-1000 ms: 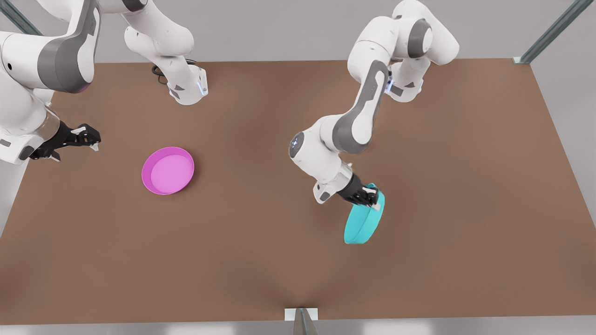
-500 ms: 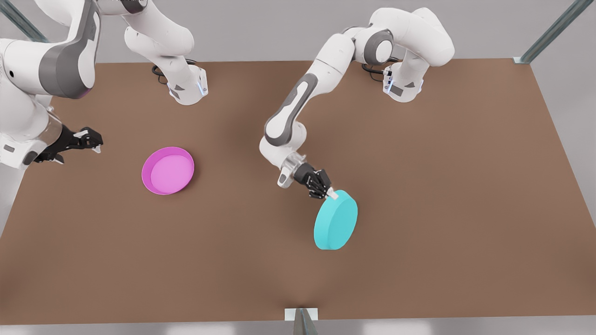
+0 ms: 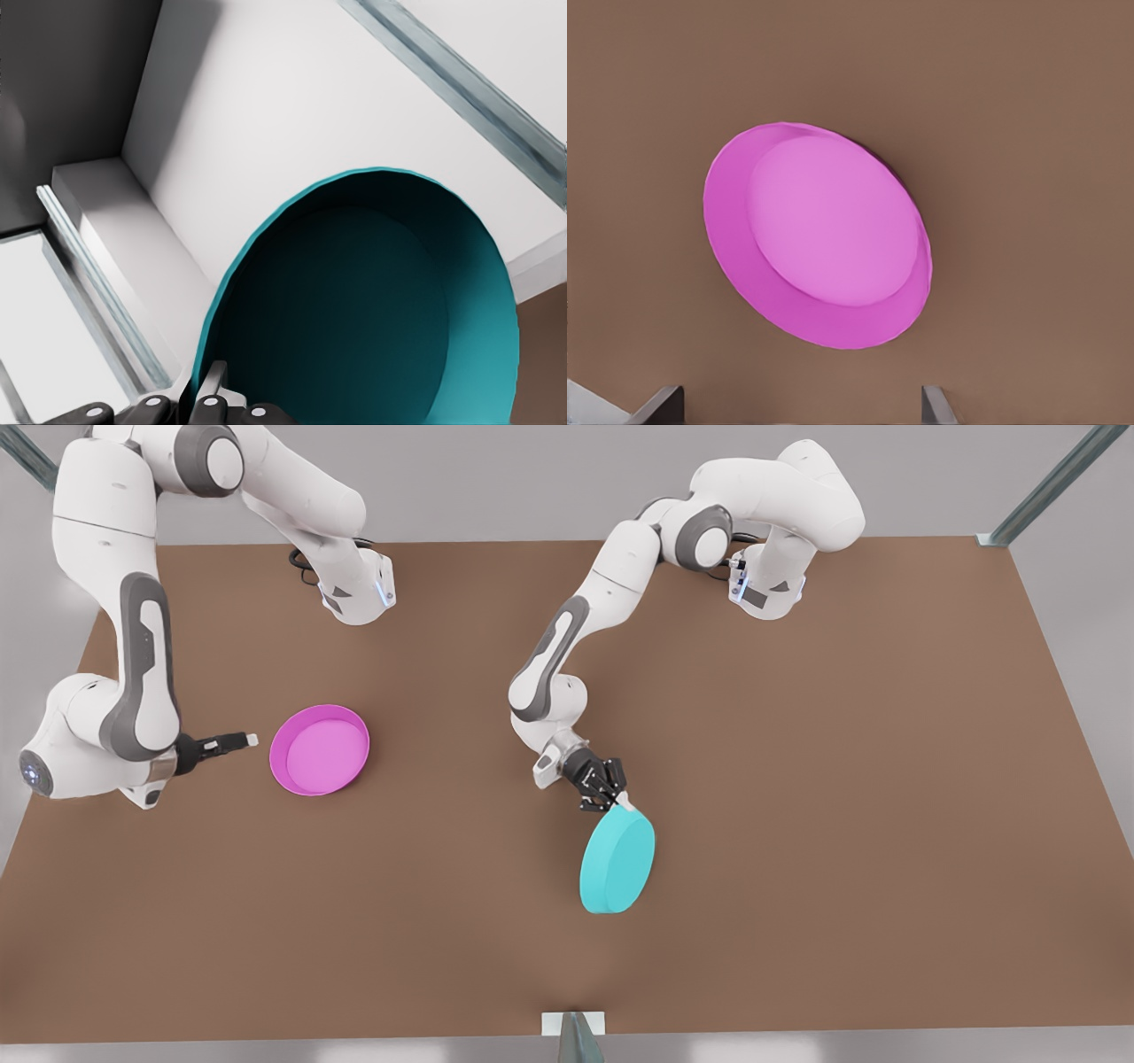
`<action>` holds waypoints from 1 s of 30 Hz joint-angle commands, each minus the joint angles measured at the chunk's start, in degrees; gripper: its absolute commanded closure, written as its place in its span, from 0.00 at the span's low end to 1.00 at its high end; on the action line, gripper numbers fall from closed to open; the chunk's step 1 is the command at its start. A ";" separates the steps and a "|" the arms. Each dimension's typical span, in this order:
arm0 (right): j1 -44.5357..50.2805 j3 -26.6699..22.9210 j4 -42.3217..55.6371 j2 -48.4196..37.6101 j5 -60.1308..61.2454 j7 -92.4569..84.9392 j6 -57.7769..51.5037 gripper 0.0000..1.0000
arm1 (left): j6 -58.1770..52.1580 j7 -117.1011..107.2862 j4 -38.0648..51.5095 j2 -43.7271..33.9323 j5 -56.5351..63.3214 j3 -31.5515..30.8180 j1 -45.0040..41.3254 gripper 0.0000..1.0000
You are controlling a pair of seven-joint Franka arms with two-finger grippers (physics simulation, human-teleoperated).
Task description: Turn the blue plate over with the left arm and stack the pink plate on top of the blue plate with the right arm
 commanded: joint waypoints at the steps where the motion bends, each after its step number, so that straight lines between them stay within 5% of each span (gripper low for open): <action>1: -0.66 0.01 -7.20 -2.98 3.05 -0.67 18.36 0.00 | -0.15 -28.67 0.21 0.44 0.18 -0.03 -0.05 0.79; 3: -0.93 0.10 -14.93 -6.49 4.36 -1.28 27.67 0.00 | -0.24 -28.67 0.30 0.52 0.18 -0.03 -0.13 0.79; 4: -1.10 0.10 -18.80 -7.90 4.72 -1.19 32.32 0.00 | -1.03 -28.41 0.39 0.52 0.18 0.06 -0.40 0.70; 5: -2.07 0.10 -22.32 -8.70 4.72 -1.19 36.12 0.00 | -0.95 -28.15 0.39 0.44 0.27 -0.03 -0.40 0.39; 7: -3.47 -0.07 -25.14 -10.19 6.30 -1.02 39.90 0.00 | -1.03 -27.97 0.39 0.26 0.44 -0.12 -0.66 0.28; 9: -5.85 -0.07 -27.69 -12.04 6.30 -0.75 40.96 0.00 | -1.30 -27.97 0.39 0.52 0.53 -0.21 -1.98 0.00; 11: -6.64 -0.07 -29.62 -12.12 6.30 -0.23 43.15 0.00 | -1.39 -26.04 1.35 0.09 0.18 -0.29 -3.47 0.00; 15: -5.58 0.10 -32.79 -10.63 6.39 8.21 44.38 0.00 | -6.75 -24.98 7.59 -4.40 -8.08 -14.00 -4.18 0.00; 16: -5.58 0.10 -33.40 -10.63 6.47 9.00 44.21 0.00 | -9.11 -24.81 13.30 -4.66 -13.17 -16.46 -4.18 0.00; 18: -5.41 0.28 -34.46 -9.93 8.41 9.97 44.12 0.00 | -12.46 -3.13 15.59 -18.70 -38.90 -18.40 -2.77 0.00; 20: -5.41 0.28 -34.81 -8.79 9.90 10.06 44.30 0.00 | -20.51 20.49 15.77 -36.89 -63.67 -16.99 9.24 0.00; 21: -5.41 0.28 -34.63 -7.99 10.69 10.06 44.30 0.00 | -32.83 38.53 15.86 -42.88 -70.83 -16.82 19.97 0.00; 23: -5.32 0.63 -34.28 -5.27 11.57 10.06 44.30 0.00 | -38.47 60.96 15.86 -45.53 -74.79 -16.82 37.47 0.00; 28: -3.65 1.42 -33.05 -1.75 14.74 9.97 45.18 0.00 | -35.49 77.59 15.77 -45.00 -78.84 -14.88 59.98 0.00; 30: -3.65 1.42 -33.05 -1.84 14.74 9.88 45.09 0.00 | -18.62 78.72 -1.79 -57.91 -78.22 -17.25 61.47 0.00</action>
